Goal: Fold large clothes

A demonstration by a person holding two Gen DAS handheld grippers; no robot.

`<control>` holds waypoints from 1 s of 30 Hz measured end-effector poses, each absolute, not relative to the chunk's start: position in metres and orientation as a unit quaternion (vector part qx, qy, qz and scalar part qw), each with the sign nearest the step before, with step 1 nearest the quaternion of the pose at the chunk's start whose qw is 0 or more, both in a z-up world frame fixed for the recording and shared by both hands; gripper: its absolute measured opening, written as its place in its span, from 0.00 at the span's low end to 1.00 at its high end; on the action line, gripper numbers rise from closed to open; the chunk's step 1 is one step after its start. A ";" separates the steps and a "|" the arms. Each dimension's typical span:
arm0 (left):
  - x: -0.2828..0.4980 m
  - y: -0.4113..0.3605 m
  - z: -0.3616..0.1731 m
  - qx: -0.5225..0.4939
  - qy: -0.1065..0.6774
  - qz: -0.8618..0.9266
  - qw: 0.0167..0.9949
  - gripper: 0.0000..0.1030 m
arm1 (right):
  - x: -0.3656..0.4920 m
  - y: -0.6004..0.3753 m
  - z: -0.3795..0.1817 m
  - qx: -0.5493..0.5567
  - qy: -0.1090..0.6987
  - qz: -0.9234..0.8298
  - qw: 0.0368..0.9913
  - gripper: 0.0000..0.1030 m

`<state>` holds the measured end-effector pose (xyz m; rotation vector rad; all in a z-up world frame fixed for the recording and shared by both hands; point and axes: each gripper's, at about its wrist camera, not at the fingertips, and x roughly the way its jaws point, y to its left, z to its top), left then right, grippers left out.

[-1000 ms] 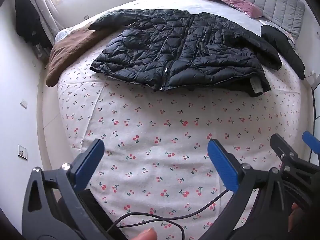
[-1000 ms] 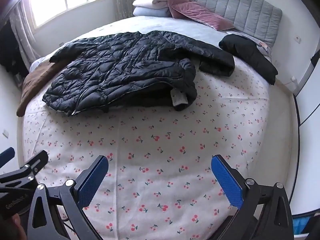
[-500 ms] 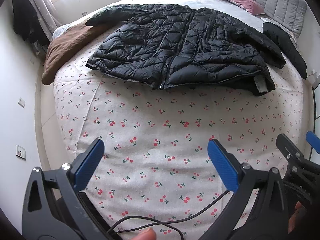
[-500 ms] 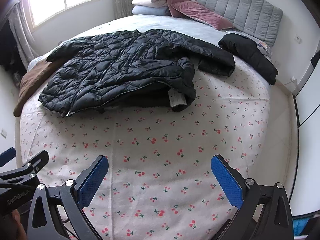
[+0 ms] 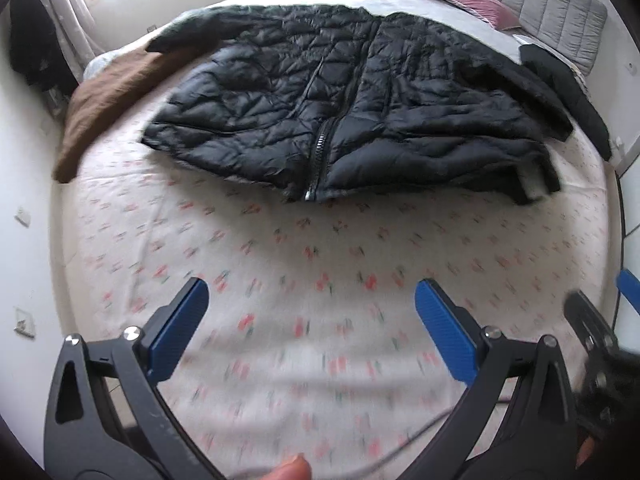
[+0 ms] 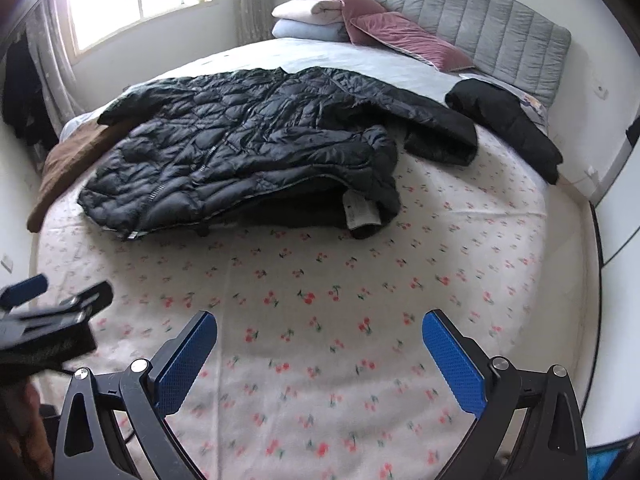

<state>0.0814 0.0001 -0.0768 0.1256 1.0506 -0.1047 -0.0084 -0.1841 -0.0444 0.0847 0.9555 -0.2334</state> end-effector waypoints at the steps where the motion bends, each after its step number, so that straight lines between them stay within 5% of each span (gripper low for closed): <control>1: 0.093 -0.001 -0.093 0.066 0.497 -0.045 0.864 1.00 | -0.001 -0.185 -0.059 0.032 0.458 -0.112 0.881 1.00; 9: 0.144 -0.006 -0.162 0.079 0.474 -0.047 0.876 1.00 | 0.040 -0.195 -0.155 0.026 0.508 -0.093 0.856 1.00; 30: 0.156 -0.002 -0.167 0.061 0.473 -0.074 0.876 1.00 | 0.028 -0.196 -0.165 0.056 0.479 -0.083 0.872 1.00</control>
